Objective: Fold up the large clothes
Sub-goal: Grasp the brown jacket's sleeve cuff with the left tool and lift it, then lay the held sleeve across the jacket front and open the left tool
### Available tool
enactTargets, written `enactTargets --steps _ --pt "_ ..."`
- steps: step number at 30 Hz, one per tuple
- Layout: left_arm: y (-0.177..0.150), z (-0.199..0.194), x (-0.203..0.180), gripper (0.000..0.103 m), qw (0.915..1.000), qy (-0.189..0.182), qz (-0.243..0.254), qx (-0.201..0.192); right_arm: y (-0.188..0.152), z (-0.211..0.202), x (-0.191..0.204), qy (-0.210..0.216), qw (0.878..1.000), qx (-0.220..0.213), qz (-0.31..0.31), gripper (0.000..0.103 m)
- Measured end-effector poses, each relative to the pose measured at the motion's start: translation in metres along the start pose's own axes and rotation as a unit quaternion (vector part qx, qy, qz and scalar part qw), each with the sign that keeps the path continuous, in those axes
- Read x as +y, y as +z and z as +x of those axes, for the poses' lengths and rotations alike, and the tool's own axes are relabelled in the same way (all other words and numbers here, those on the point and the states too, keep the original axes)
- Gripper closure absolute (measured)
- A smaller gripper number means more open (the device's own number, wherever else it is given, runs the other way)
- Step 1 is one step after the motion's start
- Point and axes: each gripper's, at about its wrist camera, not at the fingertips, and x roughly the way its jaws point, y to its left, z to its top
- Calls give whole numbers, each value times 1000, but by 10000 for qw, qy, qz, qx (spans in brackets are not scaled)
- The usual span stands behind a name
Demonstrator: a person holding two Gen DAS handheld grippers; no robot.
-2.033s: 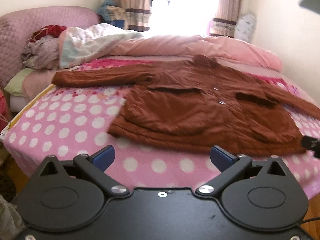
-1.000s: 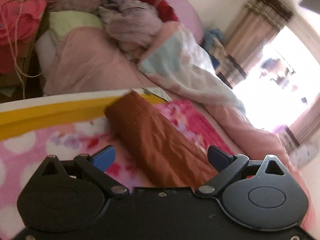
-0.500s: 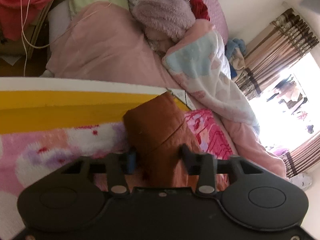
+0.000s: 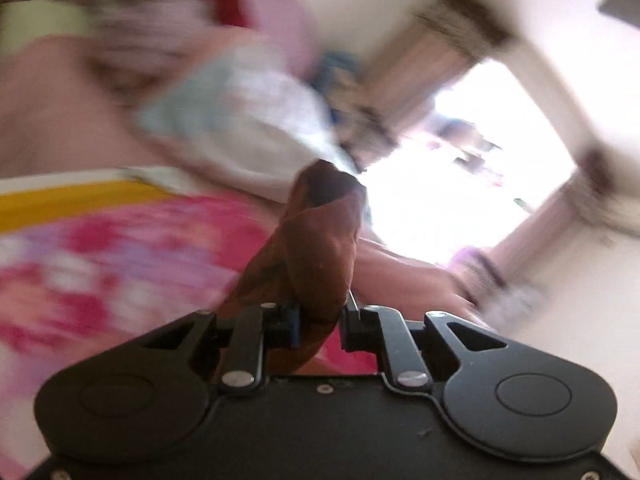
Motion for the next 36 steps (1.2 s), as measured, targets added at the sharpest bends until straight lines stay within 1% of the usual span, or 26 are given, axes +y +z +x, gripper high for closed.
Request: enactTargets --steps 2,4,6,7,8,9,10,11,12,13,15,16,18,19,20,21,23,24,25,26,27,29,31,32,34,36 --pt "-22 9 -47 89 9976 -611 198 252 -2 -5 -6 -15 10000 -12 41 0" --pt "-49 18 -93 89 9908 -1185 365 538 -3 -12 -12 -38 10000 -55 64 0" --pt "-82 27 -135 89 9805 -1705 469 852 -4 -18 -18 -74 9999 -93 90 0" --pt "-101 32 -155 88 9737 -1962 536 1027 -4 -21 -21 -94 9998 -116 111 0" --pt "-121 38 -174 86 9661 -2181 615 1232 -5 -24 -24 -118 9997 -139 134 0" --pt "-142 46 -190 79 9599 -2289 706 1455 -5 -26 -26 -140 9997 -152 151 0" --pt "-164 55 -204 43 9535 -2324 859 1717 -5 -28 -30 -164 9996 -160 180 0" --pt "-182 63 -213 21 9497 -2242 1013 1936 -5 -29 -32 -177 9995 -162 204 0" --pt "-199 69 -218 24 9477 -2103 1143 2111 -5 -29 -34 -167 9995 -153 229 0" --pt "-214 73 -221 24 9444 -1971 1299 2289 -4 -28 -35 -130 9995 -147 253 0" --pt "-222 72 -214 24 9414 -1954 1366 2385 -1 -26 -37 51 9994 -169 289 0" --pt "-220 67 -207 24 9419 -1938 1388 2365 1 -23 -38 211 9990 -208 323 0" --pt "-206 52 -190 24 9500 -1701 1586 2083 6 -13 -41 621 9967 -234 457 0" --pt "-197 46 -181 24 9546 -1504 1734 1900 9 -4 -42 850 9946 -177 575 2" --pt "-186 38 -170 24 9587 -1267 1913 1683 13 7 -43 1128 9909 -86 724 6" --pt "-177 29 -158 24 9617 -1001 2070 1493 16 21 -43 1392 9861 48 910 14" --pt "-161 17 -135 24 9655 -441 2235 1257 21 51 -43 1751 9732 397 1437 22" --pt "-154 13 -123 24 9675 -279 2210 1196 23 68 -42 1934 9650 555 1684 23" --pt "-147 10 -110 24 9703 -138 2110 1176 25 81 -41 2036 9600 640 1812 24" --pt "-141 8 -98 24 9735 -44 1958 1185 26 95 -39 2119 9538 772 1984 27" --pt "-136 8 -91 24 9759 -45 1816 1210 27 106 -37 2231 9454 905 2197 28" --pt "-129 5 -88 24 9790 -115 1647 1197 31 118 -30 2456 9348 863 2418 29" --pt "-131 3 -93 24 9788 -210 1639 1212 37 123 -22 2505 9344 747 2419 60" --pt "-133 4 -97 24 9784 -304 1645 1216 42 125 -18 2591 9333 766 2364 86" --pt "-135 7 -106 24 9761 -547 1678 1268 52 117 -15 2572 9376 625 2253 92" --pt "-146 13 -118 24 9732 -680 1751 1329 61 102 -17 2546 9443 262 2070 92"
